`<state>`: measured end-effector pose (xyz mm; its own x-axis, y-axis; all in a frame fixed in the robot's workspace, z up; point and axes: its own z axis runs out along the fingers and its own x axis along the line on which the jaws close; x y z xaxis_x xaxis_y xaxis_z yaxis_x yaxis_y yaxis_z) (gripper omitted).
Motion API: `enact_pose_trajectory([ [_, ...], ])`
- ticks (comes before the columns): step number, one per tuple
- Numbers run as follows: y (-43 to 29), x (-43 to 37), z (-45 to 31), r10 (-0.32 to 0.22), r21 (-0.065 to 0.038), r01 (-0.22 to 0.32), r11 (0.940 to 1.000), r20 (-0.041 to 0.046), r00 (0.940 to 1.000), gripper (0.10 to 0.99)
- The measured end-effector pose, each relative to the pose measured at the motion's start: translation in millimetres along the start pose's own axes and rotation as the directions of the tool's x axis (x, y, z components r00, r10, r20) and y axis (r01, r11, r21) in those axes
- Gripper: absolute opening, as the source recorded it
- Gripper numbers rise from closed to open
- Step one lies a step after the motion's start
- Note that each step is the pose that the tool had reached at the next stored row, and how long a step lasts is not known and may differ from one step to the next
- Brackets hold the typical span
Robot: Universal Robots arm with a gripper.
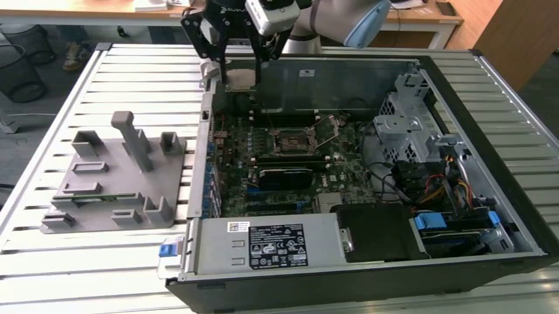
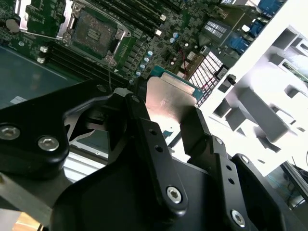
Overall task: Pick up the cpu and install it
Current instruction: 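Pick up the cpu and move it towards the insertion slot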
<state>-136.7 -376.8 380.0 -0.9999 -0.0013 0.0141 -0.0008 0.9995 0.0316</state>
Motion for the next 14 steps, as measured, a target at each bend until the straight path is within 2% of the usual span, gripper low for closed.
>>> enact_pose_trajectory([
  [6,5.0,-7.1,0.1,0.000,0.000,0.000,1.0000,0.0000,1.0000,0.525],
  [14,6.6,-19.9,0.0,0.000,0.000,0.000,1.0000,0.0000,1.0000,0.525],
])
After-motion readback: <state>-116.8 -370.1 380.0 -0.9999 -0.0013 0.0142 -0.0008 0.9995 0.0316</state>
